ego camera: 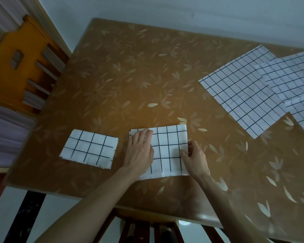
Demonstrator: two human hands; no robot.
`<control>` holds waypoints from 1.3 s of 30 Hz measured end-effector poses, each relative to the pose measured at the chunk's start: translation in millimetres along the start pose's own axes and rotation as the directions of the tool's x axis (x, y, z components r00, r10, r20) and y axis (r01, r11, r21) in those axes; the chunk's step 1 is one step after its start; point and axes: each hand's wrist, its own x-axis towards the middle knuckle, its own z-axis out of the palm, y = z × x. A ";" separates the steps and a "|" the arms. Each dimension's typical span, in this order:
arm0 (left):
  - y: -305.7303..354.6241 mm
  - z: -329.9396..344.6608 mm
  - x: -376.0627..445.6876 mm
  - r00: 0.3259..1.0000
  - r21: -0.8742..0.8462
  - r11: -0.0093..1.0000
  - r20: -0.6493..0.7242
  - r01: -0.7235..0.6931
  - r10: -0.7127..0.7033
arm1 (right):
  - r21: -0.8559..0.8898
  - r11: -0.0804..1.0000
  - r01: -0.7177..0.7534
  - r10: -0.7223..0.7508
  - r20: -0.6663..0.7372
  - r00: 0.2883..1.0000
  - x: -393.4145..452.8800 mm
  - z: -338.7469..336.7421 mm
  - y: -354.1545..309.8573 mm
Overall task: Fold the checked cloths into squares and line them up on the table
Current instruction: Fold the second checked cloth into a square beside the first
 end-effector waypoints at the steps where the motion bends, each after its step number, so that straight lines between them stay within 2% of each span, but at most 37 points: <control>1: 2.0 -1.6 5.3 1.000 -0.053 0.999 -0.009 -0.003 0.002 | 0.010 1.000 0.003 -0.003 0.021 1.000 0.1 -1.4 -1.2; 4: 10.8 -7.7 21.6 1.000 -0.243 0.970 0.005 0.021 -0.021 | 0.028 0.999 0.046 -0.048 0.086 0.995 1.6 -7.2 -2.8; 7: 20.7 -14.1 36.6 0.991 -0.408 0.909 0.128 0.088 -0.038 | 0.033 0.994 0.108 -0.112 0.168 0.980 6.8 -19.7 -4.5; 10: 27.2 -19.1 47.8 0.968 -0.443 0.877 0.236 0.185 -0.085 | 0.078 0.987 0.142 -0.155 0.209 0.966 12.5 -31.9 -5.7; 13: 27.8 -21.6 55.5 0.947 -0.445 0.850 0.274 0.280 -0.168 | 0.276 0.959 0.057 -0.115 0.198 0.973 13.3 -39.2 -4.6; 16: 29.3 -29.1 54.1 0.912 -0.625 0.666 0.319 0.407 -0.258 | 0.458 0.887 -0.057 -0.019 0.159 0.987 9.7 -44.4 0.0; 18: 27.8 -33.5 52.8 0.899 -0.716 0.544 0.331 0.438 -0.288 | 0.543 0.826 -0.149 0.034 0.215 0.976 8.2 -44.8 6.8; 22: 29.0 -40.3 52.9 0.866 -0.756 0.447 0.323 0.479 -0.382 | 0.449 0.882 -0.142 -0.003 0.308 0.951 4.7 -40.2 14.1; 23: 29.5 -42.3 52.6 0.857 -0.748 0.441 0.339 0.496 -0.389 | 0.458 0.877 -0.143 -0.001 0.301 0.954 4.5 -39.8 13.3; 26: 26.8 -46.5 48.1 0.848 -0.662 0.529 0.421 0.531 -0.323 | 0.515 0.839 -0.174 0.052 0.241 0.969 3.9 -41.2 7.5; 29: 18.2 -45.4 43.2 0.790 -0.626 0.485 0.524 0.611 -0.319 | 0.520 0.845 -0.128 0.063 0.140 0.988 3.1 -42.8 4.9; 32: 17.6 -47.5 37.6 0.769 -0.614 0.467 0.550 0.636 -0.325 | 0.565 0.822 -0.076 0.012 0.117 0.993 0.1 -45.5 5.3; 34: 15.5 -46.6 32.9 0.771 -0.613 0.473 0.556 0.633 -0.311 | 0.556 0.830 -0.032 -0.032 0.106 0.994 -1.5 -47.6 5.6; 39: 6.2 -37.9 17.2 0.799 -0.559 0.602 0.547 0.570 -0.248 | 0.438 0.899 0.014 -0.069 0.110 0.992 -2.3 -49.0 7.1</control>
